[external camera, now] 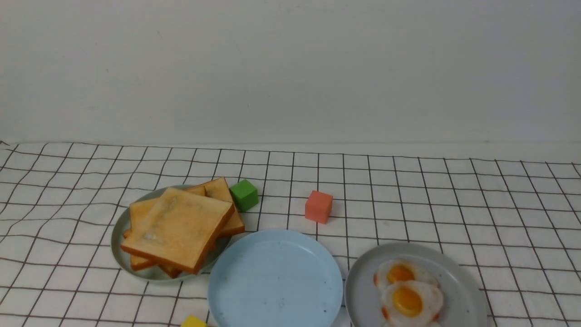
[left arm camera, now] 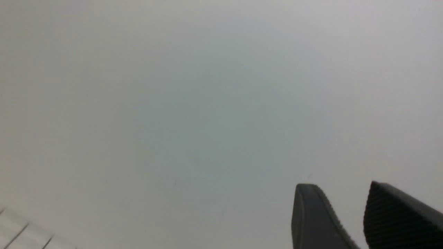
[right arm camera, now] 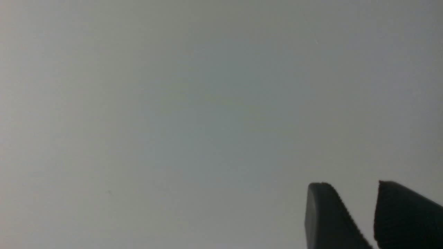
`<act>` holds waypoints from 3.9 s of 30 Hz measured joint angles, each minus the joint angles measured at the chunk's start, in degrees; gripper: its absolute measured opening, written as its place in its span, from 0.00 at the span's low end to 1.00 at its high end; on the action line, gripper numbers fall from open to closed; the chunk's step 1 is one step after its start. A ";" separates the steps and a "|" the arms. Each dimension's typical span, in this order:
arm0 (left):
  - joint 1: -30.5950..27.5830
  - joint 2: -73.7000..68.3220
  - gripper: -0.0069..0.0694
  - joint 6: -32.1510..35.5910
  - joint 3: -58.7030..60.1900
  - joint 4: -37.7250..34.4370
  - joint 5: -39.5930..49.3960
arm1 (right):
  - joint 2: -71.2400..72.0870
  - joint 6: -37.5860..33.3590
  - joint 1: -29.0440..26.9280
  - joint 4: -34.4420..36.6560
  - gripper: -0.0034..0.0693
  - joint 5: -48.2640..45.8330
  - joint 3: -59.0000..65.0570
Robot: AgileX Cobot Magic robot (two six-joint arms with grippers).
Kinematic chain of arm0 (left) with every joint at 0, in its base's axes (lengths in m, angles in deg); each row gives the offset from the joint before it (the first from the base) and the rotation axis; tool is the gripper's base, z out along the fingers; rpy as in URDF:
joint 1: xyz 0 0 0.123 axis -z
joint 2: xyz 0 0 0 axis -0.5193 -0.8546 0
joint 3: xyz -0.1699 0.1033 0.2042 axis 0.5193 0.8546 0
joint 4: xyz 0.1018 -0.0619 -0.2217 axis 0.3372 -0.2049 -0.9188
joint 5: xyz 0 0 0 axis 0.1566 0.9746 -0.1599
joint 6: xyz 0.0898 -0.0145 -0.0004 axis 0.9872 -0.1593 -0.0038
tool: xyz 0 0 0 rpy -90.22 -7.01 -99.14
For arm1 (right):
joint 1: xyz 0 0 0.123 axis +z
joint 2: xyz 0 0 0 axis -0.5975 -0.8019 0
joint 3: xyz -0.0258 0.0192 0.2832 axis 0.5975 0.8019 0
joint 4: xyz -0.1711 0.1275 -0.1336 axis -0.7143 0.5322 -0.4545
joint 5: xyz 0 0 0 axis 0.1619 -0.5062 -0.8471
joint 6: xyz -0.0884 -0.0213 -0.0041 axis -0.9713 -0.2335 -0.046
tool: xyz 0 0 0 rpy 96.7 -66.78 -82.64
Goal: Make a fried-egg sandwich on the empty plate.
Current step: Use the left arm to grab a slice of bread
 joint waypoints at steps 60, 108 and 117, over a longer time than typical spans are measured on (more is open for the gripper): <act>-3.95 -80.03 0.53 68.72 -21.95 -30.64 29.91 | -34.39 -37.86 20.08 18.73 0.38 -33.67 -5.29; -4.01 -91.77 0.58 66.62 -39.45 -34.71 41.40 | -34.39 -37.81 20.08 19.75 0.38 -35.78 -5.29; -4.01 -92.98 0.27 68.30 -40.11 -36.89 43.40 | -34.39 -37.81 20.08 19.75 0.38 -35.83 -5.29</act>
